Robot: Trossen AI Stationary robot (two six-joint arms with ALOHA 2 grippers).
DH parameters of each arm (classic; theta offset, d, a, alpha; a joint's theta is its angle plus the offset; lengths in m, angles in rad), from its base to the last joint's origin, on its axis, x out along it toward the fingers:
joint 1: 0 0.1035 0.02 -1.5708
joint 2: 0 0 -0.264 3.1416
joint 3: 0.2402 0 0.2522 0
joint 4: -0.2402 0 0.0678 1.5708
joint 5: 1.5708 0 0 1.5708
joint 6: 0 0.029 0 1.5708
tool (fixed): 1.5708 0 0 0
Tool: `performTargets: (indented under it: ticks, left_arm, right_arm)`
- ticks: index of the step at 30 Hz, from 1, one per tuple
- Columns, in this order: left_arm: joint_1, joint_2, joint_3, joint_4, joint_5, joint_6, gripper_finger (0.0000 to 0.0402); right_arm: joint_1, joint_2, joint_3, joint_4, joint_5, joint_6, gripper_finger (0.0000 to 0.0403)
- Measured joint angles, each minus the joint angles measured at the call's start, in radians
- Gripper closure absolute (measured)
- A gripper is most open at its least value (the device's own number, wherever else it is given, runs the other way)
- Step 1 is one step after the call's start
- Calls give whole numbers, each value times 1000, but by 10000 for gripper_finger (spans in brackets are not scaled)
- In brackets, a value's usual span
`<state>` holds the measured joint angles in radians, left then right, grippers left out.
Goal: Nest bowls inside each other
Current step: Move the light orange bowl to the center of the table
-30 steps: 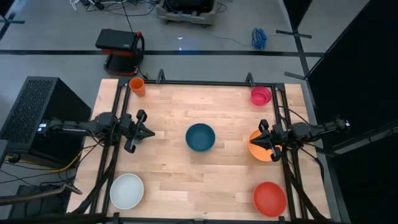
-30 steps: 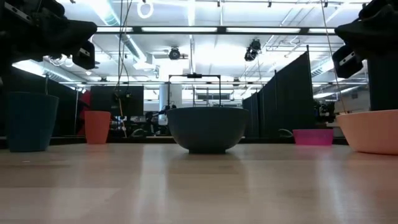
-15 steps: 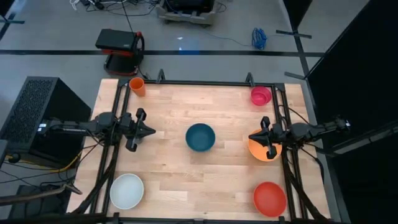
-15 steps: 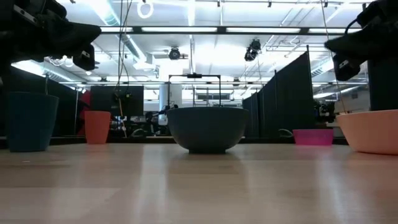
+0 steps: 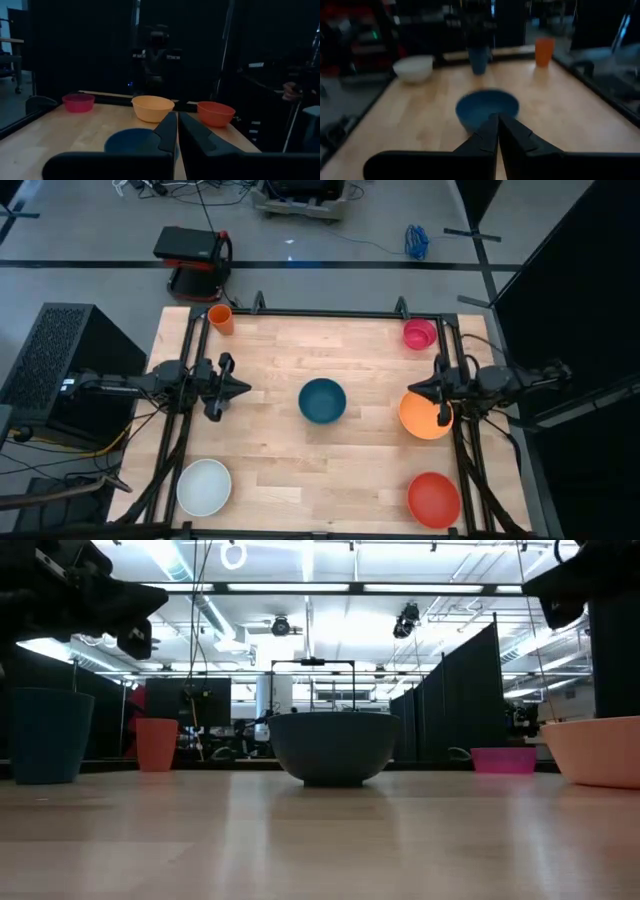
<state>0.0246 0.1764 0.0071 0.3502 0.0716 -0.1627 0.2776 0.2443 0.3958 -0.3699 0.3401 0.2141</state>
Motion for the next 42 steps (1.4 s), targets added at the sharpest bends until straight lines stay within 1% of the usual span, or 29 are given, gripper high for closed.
performTargets:
  ticks: [12, 15, 20, 23, 40, 42]
  left_arm:
    - [0, 0, 0, -5, -25, -32, 398]
    - [0, 0, 0, -5, -24, -32, 399]
    - [0, 0, 0, -14, -24, -33, 401]
    - [0, 0, 0, -27, -24, -34, 400]
    - [0, 0, 0, -39, -24, -83, 401]
    - [0, 0, 0, -40, -24, -86, 401]
  right_arm:
    - [0, 298, 330, -410, -12, 163, 403]
    - [-1, 333, 349, -438, -30, 221, 403]
    - [-28, 388, 349, -490, -129, 286, 403]
    - [-44, 424, 349, -477, -164, 349, 403]
    - [-120, 611, 349, -531, -298, 432, 191]
    - [-131, 624, 349, -564, -312, 445, 163]
